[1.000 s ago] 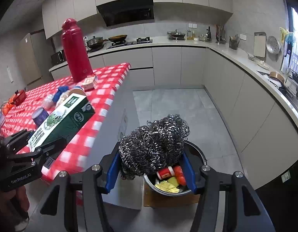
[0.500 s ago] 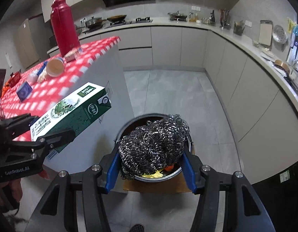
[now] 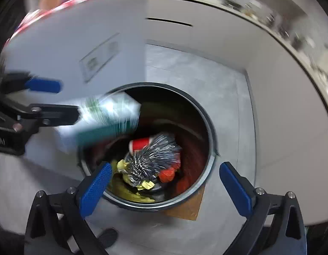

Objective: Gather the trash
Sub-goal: 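Open both tools to drop the carton and steel wool into the bin, then move both open tools back toward the table items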

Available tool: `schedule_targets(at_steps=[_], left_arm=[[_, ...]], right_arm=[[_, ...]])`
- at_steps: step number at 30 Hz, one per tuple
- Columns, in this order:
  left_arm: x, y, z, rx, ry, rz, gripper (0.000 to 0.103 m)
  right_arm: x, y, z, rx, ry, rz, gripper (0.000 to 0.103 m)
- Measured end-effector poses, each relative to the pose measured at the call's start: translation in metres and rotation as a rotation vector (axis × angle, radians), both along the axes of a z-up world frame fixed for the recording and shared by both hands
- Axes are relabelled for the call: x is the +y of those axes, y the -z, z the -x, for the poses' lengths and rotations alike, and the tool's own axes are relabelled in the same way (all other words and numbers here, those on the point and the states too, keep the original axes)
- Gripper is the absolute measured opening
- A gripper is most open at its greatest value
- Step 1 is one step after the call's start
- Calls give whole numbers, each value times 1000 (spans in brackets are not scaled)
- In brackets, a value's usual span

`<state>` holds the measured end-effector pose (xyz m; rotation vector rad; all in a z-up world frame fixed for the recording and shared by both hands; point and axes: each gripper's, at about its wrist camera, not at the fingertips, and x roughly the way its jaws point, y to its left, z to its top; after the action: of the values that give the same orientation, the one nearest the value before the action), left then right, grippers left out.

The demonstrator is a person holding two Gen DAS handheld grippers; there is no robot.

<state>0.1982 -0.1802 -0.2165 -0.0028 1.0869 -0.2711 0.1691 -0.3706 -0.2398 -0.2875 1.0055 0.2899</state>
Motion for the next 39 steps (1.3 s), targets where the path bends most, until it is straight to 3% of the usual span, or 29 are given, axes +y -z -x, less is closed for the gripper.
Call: schedule_targets(at_steps=[2, 4, 8, 17, 30, 39], left_arm=[[2, 1, 4, -17, -18, -38, 95], [0, 2, 12, -39, -27, -79, 99], [0, 6, 22, -26, -38, -107, 99], [-4, -24, 43, -55, -35, -134, 99], [-7, -111, 65, -204, -22, -98, 103], [20, -149, 79, -274, -76, -64, 103]], right_arm=[[-22, 0, -4, -3, 86, -15, 103], [-41, 5, -7, 38, 164, -22, 103], [-57, 15, -7, 99, 241, -44, 103], [-65, 4, 14, 98, 316, -65, 103], [-70, -78, 48, -29, 380, -145, 103], [-52, -125, 71, -85, 373, -190, 103]])
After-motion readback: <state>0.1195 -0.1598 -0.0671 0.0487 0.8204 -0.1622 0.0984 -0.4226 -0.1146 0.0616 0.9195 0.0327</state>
